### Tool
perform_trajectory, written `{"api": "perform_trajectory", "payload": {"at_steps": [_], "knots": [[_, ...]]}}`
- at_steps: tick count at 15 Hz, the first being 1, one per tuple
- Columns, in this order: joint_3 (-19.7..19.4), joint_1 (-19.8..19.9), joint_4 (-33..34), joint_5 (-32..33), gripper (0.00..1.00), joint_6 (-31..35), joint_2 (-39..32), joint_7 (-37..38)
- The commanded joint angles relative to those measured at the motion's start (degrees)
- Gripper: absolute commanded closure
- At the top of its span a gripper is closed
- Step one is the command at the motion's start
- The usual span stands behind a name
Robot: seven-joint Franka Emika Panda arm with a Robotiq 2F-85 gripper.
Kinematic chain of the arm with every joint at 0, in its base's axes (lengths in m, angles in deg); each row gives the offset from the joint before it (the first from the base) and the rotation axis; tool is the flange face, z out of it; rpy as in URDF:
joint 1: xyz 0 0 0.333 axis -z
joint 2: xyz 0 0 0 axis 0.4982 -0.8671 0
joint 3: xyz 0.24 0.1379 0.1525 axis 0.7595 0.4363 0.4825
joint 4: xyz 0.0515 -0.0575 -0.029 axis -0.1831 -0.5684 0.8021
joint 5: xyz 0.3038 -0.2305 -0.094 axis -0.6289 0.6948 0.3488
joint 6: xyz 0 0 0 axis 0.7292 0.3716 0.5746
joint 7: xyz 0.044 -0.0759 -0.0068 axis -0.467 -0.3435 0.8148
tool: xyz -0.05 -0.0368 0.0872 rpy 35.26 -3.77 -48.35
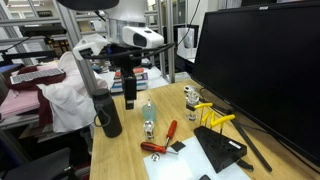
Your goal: Move the screwdriver in front forwards
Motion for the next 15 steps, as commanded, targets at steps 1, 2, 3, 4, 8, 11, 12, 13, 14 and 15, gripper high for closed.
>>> {"api": "perform_trajectory", "payload": {"at_steps": [1, 2, 3, 4, 8, 11, 12, 13, 14, 15], "knots": [[-0.4, 0.6, -0.5, -3.3, 0.00, 9.2, -6.0, 2.4], [-0.6, 0.6, -0.6, -4.2, 0.00, 11.8, -8.1, 3.4], [-0.8, 0.7, -0.5, -5.1, 0.00, 13.9, -10.7, 5.5], [-1.0, 0.7, -0.4, -5.9, 0.00, 15.9, -12.9, 7.2], [-1.9, 0.3, 0.7, -9.0, 0.00, 22.8, -20.4, 16.3], [-2.0, 0.0, 0.0, -7.5, 0.00, 23.3, -21.3, 15.9], [-2.0, 0.0, 0.0, -7.5, 0.00, 23.3, -21.4, 15.9], [-1.9, 0.0, 0.0, -7.4, 0.00, 23.3, -21.3, 15.9], [-1.9, 0.0, 0.1, -7.4, 0.00, 23.3, -21.2, 15.9], [-1.9, 0.0, 0.1, -7.4, 0.00, 23.3, -21.1, 15.9]]}}
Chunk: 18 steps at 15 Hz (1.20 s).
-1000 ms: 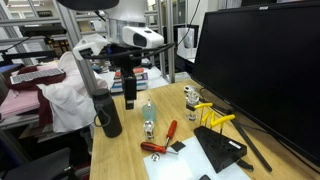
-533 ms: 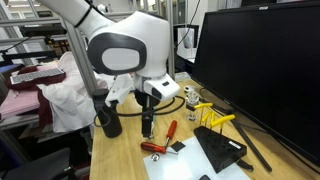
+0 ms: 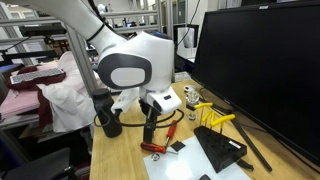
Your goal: Move the screwdriver in front forwards
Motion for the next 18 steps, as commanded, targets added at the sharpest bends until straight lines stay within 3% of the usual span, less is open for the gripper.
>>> {"api": "perform_trajectory", "payload": {"at_steps": [1, 9, 18], "knots": [[-0.2, -0.2, 0.1, 0.0, 0.00, -0.2, 0.0, 0.0], [-1.0, -0.7, 0.4, -3.1, 0.00, 8.5, -5.5, 10.0], [-0.4, -2.2, 0.4, -5.3, 0.00, 11.8, -11.1, 11.2]]}}
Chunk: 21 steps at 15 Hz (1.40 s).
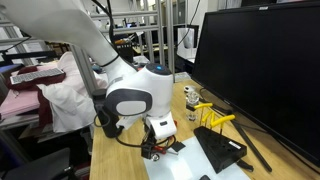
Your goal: Move the screwdriver in front forwards
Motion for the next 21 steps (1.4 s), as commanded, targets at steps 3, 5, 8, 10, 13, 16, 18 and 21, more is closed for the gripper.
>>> {"api": "perform_trajectory", "payload": {"at_steps": [3, 5, 8, 10, 13, 16, 18, 21], "knots": [[0.1, -0.9, 0.4, -1.3, 0.00, 0.8, -1.4, 0.4], [-0.4, -1.4, 0.4, -0.6, 0.00, 1.7, -1.8, 1.0], [-0.1, -1.0, 0.2, -1.2, 0.00, 1.6, -2.1, 0.7], [0.0, -0.9, 0.1, -1.3, 0.00, 1.4, -2.6, 0.5], [0.3, -0.4, 0.0, -2.1, 0.00, 1.9, -3.0, -0.1], [0.3, -0.3, -0.1, -2.5, 0.00, 2.2, -3.3, -0.3], [0.3, -0.3, -0.1, -2.4, 0.03, 2.1, -3.5, -0.4], [0.5, -0.3, 0.1, -2.4, 0.12, 1.9, -3.6, -0.7]]}}
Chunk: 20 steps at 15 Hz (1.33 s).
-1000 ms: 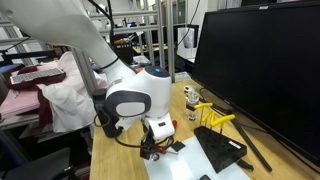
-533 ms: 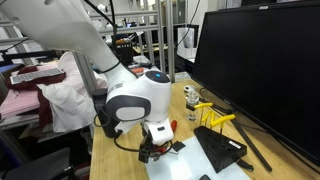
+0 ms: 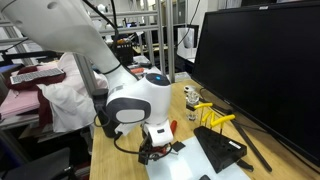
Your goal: Move the screwdriver in front forwards
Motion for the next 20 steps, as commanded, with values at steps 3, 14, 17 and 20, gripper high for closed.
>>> {"api": "perform_trajectory", "payload": {"at_steps": [3, 14, 17, 20], "knots": [[0.5, 0.3, 0.1, -1.4, 0.37, 0.5, -0.1, -1.3], [1.2, 0.7, 2.0, -1.6, 0.91, -1.9, -0.7, -2.1], [1.2, 0.6, 2.1, -0.3, 0.91, -2.8, 0.0, -4.2], [-0.7, -1.3, 1.5, 4.2, 0.91, -5.8, 2.5, -5.4]]}}
